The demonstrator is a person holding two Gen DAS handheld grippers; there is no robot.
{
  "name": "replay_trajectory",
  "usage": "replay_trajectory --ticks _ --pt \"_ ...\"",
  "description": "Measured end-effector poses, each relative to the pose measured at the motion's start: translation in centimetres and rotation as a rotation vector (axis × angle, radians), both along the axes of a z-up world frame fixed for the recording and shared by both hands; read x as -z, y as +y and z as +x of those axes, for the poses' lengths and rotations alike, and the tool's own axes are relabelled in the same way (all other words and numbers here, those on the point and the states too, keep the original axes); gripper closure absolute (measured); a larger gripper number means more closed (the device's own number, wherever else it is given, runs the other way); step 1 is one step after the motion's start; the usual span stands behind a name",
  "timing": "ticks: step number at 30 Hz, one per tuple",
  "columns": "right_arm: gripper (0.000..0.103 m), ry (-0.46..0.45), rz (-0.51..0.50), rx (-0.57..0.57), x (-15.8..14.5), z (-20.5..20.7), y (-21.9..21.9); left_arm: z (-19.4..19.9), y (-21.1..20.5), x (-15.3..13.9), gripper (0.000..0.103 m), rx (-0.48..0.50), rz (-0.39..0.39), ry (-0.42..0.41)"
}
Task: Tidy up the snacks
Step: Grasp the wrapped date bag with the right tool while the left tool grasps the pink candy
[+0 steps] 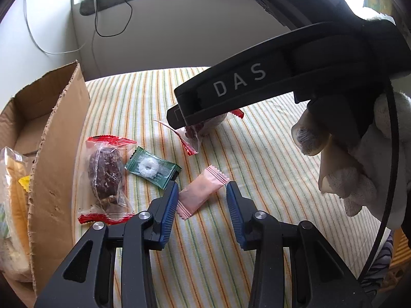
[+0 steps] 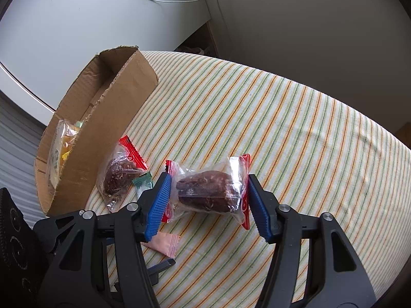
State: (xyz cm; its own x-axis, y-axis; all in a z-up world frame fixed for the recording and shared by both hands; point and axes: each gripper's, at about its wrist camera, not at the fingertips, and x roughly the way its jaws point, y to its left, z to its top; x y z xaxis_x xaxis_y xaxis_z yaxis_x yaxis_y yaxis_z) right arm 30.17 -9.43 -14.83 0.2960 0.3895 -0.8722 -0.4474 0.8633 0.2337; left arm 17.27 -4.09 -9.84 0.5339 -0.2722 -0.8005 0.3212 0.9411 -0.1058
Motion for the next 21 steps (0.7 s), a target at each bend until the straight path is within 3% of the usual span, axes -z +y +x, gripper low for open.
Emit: replay_trajectory --ticks 1,4,8,15,18,19,20,21 --pt "0.045 0.000 0.008 0.008 0.1 -0.1 0.0 -0.2 -0.3 -0.1 0.066 0.000 0.004 -0.001" --pt "0.047 0.002 0.032 0.033 0.0 -0.2 -0.6 -0.8 -0.7 -0.4 0.082 -0.007 0.008 0.003" --pt "0.049 -0.005 0.048 0.050 -0.3 -0.5 -1.6 -1.1 -0.5 0.0 0.090 -0.020 -0.022 0.013" --pt "0.050 -0.021 0.064 0.062 -1.0 -1.3 -3.2 -2.1 -0.5 0.1 0.092 0.004 -0.023 0.005" --pt "0.050 -0.023 0.075 0.076 -1.2 -1.2 -3.7 -2.1 -0.7 -0.1 0.080 0.007 -0.003 -0.004" --pt "0.050 -0.024 0.080 0.082 -1.3 -1.2 -3.9 -2.1 -0.9 -0.3 0.066 0.007 0.007 -0.019" --pt "0.050 -0.025 0.084 0.087 -1.4 -1.2 -4.2 -2.0 -1.1 -0.5 0.060 0.006 0.018 -0.033" --pt "0.050 -0.025 0.089 0.091 -1.5 -1.1 -4.5 -1.9 -1.3 -0.6 0.060 0.006 0.029 -0.036"
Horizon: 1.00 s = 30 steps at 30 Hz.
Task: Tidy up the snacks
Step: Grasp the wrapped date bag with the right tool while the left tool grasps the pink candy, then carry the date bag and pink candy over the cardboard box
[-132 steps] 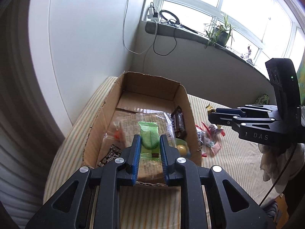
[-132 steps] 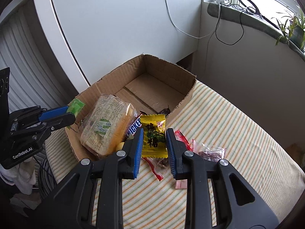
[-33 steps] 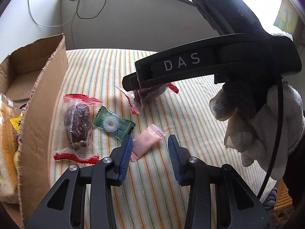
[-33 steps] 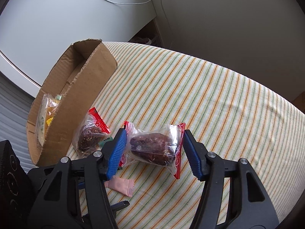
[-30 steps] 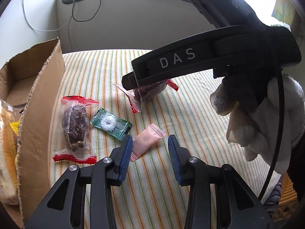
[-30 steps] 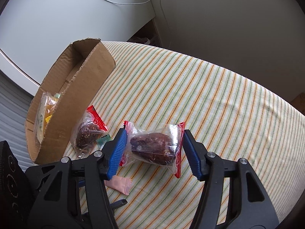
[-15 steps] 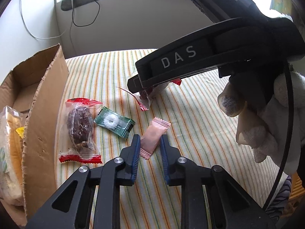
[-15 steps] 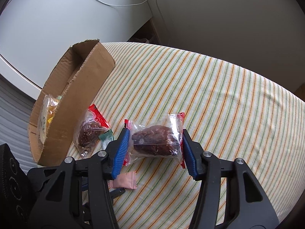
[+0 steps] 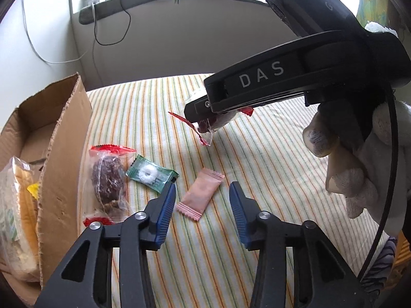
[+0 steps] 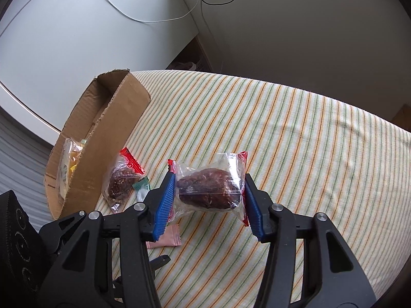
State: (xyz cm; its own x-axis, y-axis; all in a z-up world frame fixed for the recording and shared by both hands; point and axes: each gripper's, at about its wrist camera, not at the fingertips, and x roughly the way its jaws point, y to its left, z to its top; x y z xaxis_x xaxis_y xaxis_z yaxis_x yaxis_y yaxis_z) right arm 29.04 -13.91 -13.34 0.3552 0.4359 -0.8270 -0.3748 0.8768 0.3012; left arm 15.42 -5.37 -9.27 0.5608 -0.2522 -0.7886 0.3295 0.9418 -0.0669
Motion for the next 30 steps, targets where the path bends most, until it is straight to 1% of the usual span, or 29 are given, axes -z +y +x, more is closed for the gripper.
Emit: replay_trajectory --ticks 2,4,5,6,7,8,9,10,11,13,19,27,29,30 --pt "0.050 -0.004 0.005 0.010 -0.1 0.1 -0.5 1.2 -0.3 0.4 0.060 0.031 0.019 0.015" --pt "0.050 -0.006 0.008 0.017 -0.3 0.0 -1.2 1.7 -0.8 0.7 0.060 0.050 0.056 0.015" --pt "0.050 -0.007 0.008 0.021 -0.4 0.0 -1.5 2.0 -1.0 1.0 0.060 0.056 0.059 0.031" --pt "0.050 -0.007 0.008 0.025 -0.4 0.0 -1.8 2.2 -0.8 0.8 0.061 0.055 0.052 0.021" --pt "0.050 -0.006 0.007 0.027 -0.4 -0.1 -2.1 2.1 -0.6 0.8 0.064 0.052 0.052 0.025" --pt "0.050 -0.006 0.007 0.031 -0.4 -0.2 -2.3 2.0 -0.4 0.7 0.071 0.053 0.048 0.027" --pt "0.050 -0.006 0.007 0.034 -0.4 -0.2 -2.6 2.1 -0.2 0.7 0.074 0.056 0.045 0.030" --pt "0.050 -0.007 0.009 0.038 -0.4 -0.2 -2.7 2.1 -0.1 0.7 0.081 0.058 0.048 0.030" --pt "0.050 -0.008 0.013 0.042 -0.5 -0.3 -2.9 1.9 0.0 0.7 0.085 0.060 0.047 0.032" --pt "0.050 -0.011 0.018 0.048 -0.7 -0.4 -3.1 1.0 0.0 0.8 0.085 0.060 0.026 0.042" --pt "0.050 -0.025 0.026 0.052 -1.6 -1.2 -3.1 0.5 1.0 0.5 0.085 0.023 -0.031 0.050" --pt "0.050 -0.073 0.033 0.045 -4.5 -2.6 -2.0 -1.0 3.0 -2.8 0.085 -0.024 -0.075 -0.023" --pt "0.050 -0.089 0.034 0.038 -5.4 -2.8 -1.3 -2.8 3.9 -3.6 0.085 -0.040 -0.090 -0.037" --pt "0.050 -0.097 0.033 0.033 -5.8 -2.9 -0.9 -2.7 4.5 -4.0 0.085 -0.046 -0.097 -0.044"
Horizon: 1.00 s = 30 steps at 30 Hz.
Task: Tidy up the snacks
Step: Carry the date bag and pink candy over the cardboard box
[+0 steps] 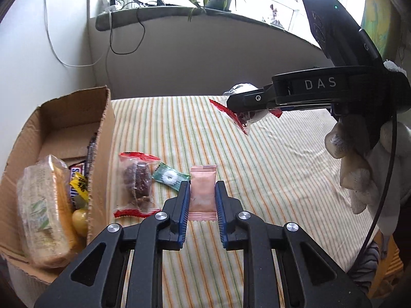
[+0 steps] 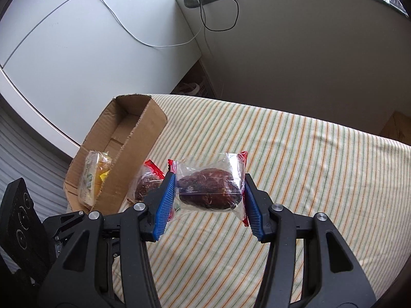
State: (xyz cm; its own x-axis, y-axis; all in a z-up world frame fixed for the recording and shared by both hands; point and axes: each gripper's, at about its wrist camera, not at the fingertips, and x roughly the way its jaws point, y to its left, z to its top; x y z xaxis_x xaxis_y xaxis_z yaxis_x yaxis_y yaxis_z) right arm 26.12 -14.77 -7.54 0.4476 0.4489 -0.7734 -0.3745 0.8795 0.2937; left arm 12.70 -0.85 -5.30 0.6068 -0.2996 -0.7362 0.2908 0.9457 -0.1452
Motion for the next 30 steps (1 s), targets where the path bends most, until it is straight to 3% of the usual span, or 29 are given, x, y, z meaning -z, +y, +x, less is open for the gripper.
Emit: replay_trajectory --ticks 11,20,30 --pt "0.050 -0.043 0.003 -0.084 -2.4 0.2 6.9 0.6 8.5 -3.3 0.085 -0.145 -0.008 -0.090" --pt "0.049 -0.040 0.008 -0.146 -2.5 1.6 13.2 1.8 14.4 -3.5 0.085 -0.261 0.017 -0.105" --pt "0.049 -0.014 -0.001 -0.204 -0.9 3.1 17.4 2.3 17.5 -2.9 0.085 -0.312 0.023 -0.099"
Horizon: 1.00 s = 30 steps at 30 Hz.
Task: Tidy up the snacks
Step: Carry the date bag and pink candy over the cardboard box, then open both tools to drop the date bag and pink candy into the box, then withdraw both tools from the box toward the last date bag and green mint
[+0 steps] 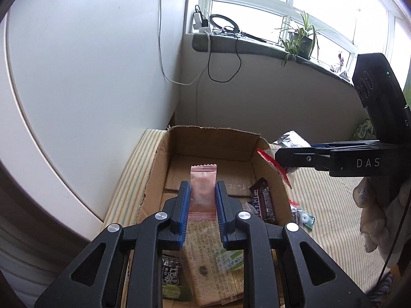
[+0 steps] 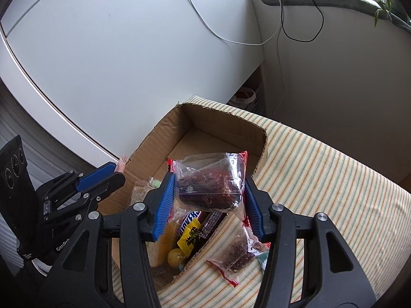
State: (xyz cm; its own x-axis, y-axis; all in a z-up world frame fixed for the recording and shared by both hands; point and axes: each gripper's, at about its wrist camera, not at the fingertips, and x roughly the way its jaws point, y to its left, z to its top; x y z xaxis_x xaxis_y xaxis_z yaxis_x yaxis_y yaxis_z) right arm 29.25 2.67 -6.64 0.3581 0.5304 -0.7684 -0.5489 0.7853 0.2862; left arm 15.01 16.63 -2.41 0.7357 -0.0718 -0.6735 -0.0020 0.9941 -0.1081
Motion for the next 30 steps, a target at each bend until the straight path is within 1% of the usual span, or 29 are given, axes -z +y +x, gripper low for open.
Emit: replay_trajectory --ticks 5,7,8,9,10,11,12,13,17,21,30 --pt "0.048 0.004 -0.004 -0.025 0.4 0.1 0.9 0.1 0.5 0.2 0.084 -0.004 -0.012 0.002" --pt "0.046 0.005 -0.009 -0.033 0.6 0.1 1.3 0.2 0.4 0.2 0.084 -0.003 -0.014 0.001" --pt "0.043 0.001 -0.014 -0.033 0.6 0.0 1.4 0.2 0.4 0.2 0.084 -0.001 -0.016 0.000" --pt "0.036 -0.002 -0.017 -0.035 0.5 -0.1 1.5 0.2 0.4 0.2 0.081 -0.001 -0.014 0.000" --pt "0.032 -0.005 -0.016 -0.036 0.4 -0.1 1.6 0.2 0.4 0.2 0.069 -0.001 -0.013 0.000" --pt "0.025 -0.011 -0.013 -0.033 0.3 -0.2 1.5 0.1 0.4 0.2 0.051 -0.005 -0.011 -0.002" --pt "0.020 -0.019 -0.013 -0.027 0.0 -0.3 1.4 0.0 0.5 0.1 0.045 -0.010 -0.009 -0.009" --pt "0.020 -0.030 -0.014 -0.023 -0.2 -0.4 1.3 -0.1 0.5 0.0 0.043 -0.013 -0.008 -0.016" --pt "0.020 -0.037 -0.026 -0.015 -0.4 -0.7 0.4 -0.6 0.8 -0.2 0.043 -0.019 -0.017 -0.025" --pt "0.020 -0.041 -0.030 -0.002 -0.5 -0.9 -1.4 -1.1 1.2 -0.4 0.043 -0.028 -0.032 -0.030" --pt "0.020 -0.011 -0.051 0.028 0.9 -1.4 -5.0 -2.9 1.0 -1.3 0.043 -0.027 -0.052 -0.058"
